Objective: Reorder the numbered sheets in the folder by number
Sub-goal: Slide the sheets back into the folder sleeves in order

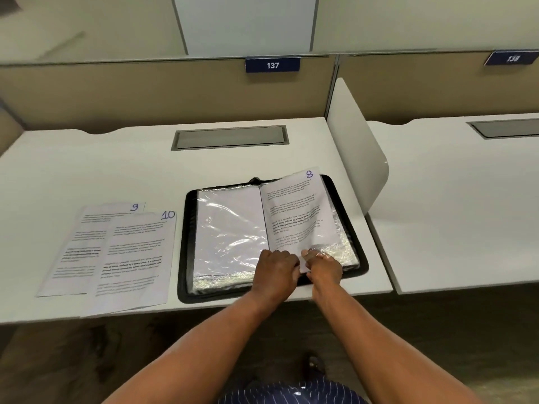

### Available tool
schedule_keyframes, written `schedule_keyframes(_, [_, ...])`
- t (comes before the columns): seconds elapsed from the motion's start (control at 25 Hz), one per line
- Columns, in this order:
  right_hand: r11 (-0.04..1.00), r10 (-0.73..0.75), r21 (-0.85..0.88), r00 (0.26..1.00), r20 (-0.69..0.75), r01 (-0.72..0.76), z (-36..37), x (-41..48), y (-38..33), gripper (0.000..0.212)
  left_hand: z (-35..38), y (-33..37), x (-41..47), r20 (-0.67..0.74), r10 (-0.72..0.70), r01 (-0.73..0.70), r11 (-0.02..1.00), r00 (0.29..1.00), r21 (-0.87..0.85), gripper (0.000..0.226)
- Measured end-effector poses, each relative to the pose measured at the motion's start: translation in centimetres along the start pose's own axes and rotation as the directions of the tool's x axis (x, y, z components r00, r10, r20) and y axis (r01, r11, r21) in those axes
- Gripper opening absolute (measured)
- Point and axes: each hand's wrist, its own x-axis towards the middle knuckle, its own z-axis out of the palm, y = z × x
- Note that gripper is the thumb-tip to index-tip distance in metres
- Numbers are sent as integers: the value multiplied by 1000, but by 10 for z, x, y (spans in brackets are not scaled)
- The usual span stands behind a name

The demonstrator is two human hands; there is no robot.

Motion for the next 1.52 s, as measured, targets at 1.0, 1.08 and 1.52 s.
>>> schedule_keyframes(1.0, [624, -480, -239, 606, 634, 744, -19, -13, -37, 27, -53, 52, 41, -188, -636, 529, 743, 748, -409, 48])
schedule_keyframes(1.08, [577, -488, -197, 528, 695, 793, -16, -17, -35, 33, -64, 44, 38, -166, -696, 575, 685, 699, -448, 42])
schedule_keyframes(1.52, [338, -354, -321, 436, 827, 885, 37, 3, 0, 51, -92, -34, -13, -127, -871, 775, 482, 475, -409, 34])
